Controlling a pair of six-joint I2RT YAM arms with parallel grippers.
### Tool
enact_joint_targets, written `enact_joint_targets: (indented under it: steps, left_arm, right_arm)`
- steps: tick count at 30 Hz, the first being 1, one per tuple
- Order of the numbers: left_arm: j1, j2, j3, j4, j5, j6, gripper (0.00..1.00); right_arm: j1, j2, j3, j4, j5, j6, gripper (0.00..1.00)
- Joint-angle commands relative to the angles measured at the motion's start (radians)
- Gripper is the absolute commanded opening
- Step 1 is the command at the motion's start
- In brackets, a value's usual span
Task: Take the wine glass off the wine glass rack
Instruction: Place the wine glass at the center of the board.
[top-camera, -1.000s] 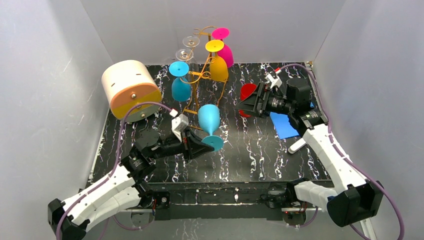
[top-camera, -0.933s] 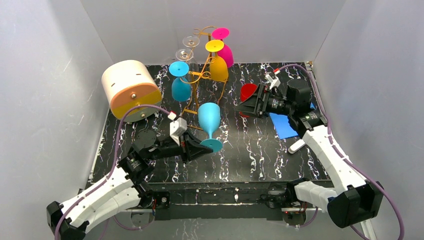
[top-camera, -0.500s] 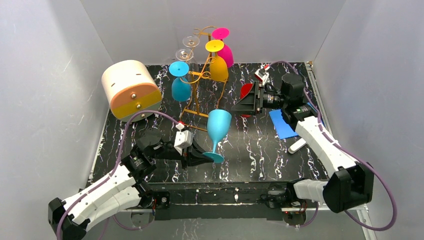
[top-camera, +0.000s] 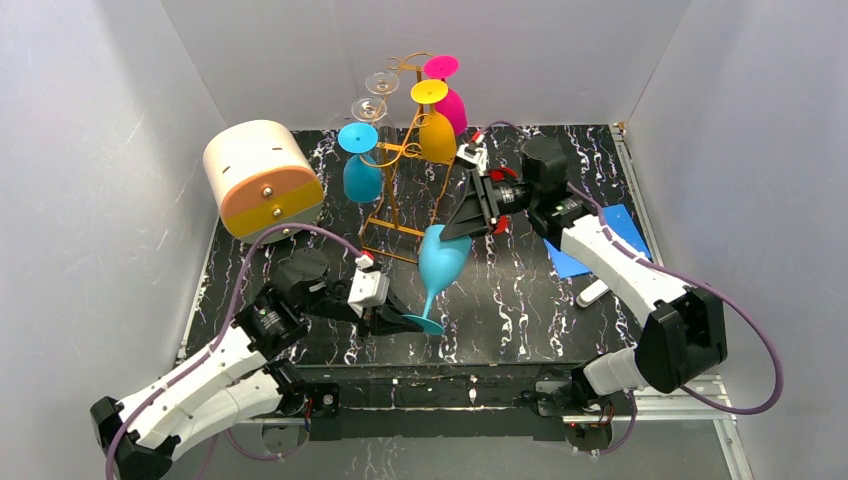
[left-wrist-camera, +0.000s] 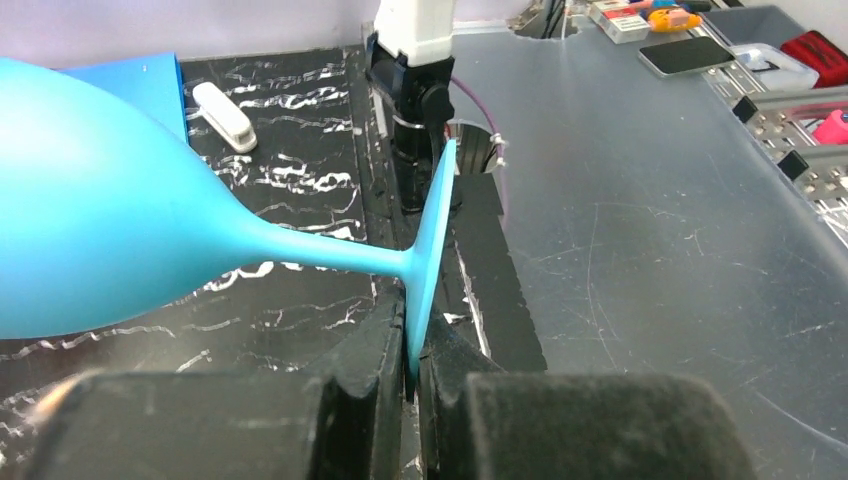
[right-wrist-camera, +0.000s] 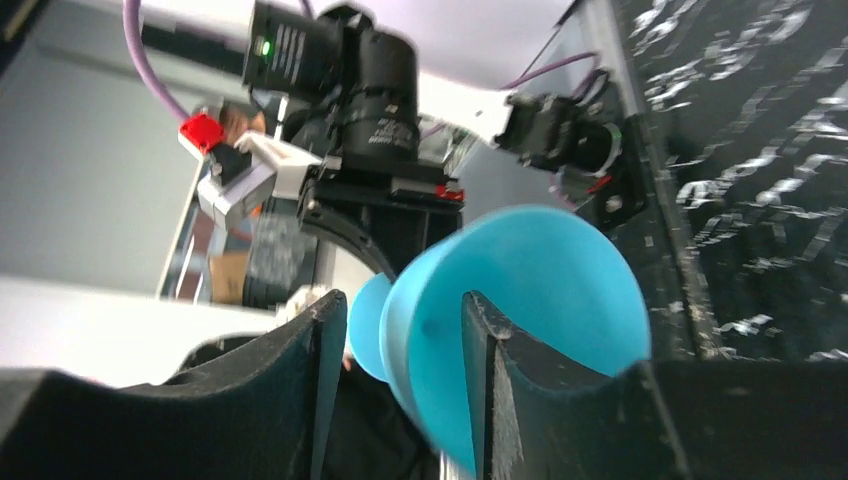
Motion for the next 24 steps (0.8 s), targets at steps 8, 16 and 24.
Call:
enact_joint_targets:
  steps: [8, 16, 24]
  left_arm:
    - [-0.005, -0.003, 0.119, -0.23, -0.008, 0.165, 0.0]
    - [-0.005, -0.025, 0.119, -0.268, -0.017, 0.174, 0.0]
    - [-0.005, 0.028, 0.125, -0.201, 0.002, 0.168, 0.0]
  right_arm:
    - [0.077, -0.025, 0.089, -0.061, -0.094, -0.067, 0.5]
    - [-0.018, -0.05, 0.082, -0.061, -0.129, -0.018, 0.41]
    - [-0.017, -0.065, 0.076, -0.072, -0.172, -0.022, 0.39]
